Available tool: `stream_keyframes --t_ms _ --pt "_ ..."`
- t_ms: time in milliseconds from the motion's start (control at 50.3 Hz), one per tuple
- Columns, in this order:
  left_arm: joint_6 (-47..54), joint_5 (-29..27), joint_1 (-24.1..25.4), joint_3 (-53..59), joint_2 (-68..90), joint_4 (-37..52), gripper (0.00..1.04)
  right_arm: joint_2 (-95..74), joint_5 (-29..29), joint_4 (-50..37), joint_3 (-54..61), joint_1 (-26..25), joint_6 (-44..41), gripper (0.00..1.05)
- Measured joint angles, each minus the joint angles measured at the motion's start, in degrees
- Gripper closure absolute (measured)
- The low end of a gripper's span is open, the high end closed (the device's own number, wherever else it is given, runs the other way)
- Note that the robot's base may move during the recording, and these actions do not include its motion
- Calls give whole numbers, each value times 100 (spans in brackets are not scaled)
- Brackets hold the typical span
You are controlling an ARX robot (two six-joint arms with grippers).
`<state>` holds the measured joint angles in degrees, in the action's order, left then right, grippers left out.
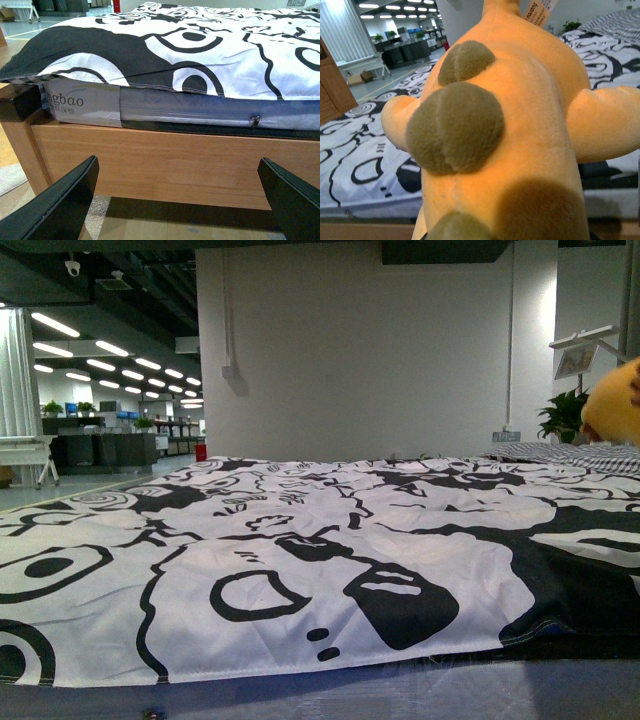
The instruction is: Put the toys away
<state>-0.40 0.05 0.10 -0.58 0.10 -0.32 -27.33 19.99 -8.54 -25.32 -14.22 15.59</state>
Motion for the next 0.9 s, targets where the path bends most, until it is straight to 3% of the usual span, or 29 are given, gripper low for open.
stream_keyframes --t_ms 119,199,418,895 --pt "0 0 0 0 0 0 6 922 -129 459 629 13 31 85" --pt "0 0 0 0 0 0 6 1340 -533 511 922 260 -28 85" --pt "0 0 0 0 0 0 6 2017 -1733 -195 1875 1082 -654 85" --pt "0 0 0 0 0 0 6 2382 -1932 -192 2376 1392 -756 85"
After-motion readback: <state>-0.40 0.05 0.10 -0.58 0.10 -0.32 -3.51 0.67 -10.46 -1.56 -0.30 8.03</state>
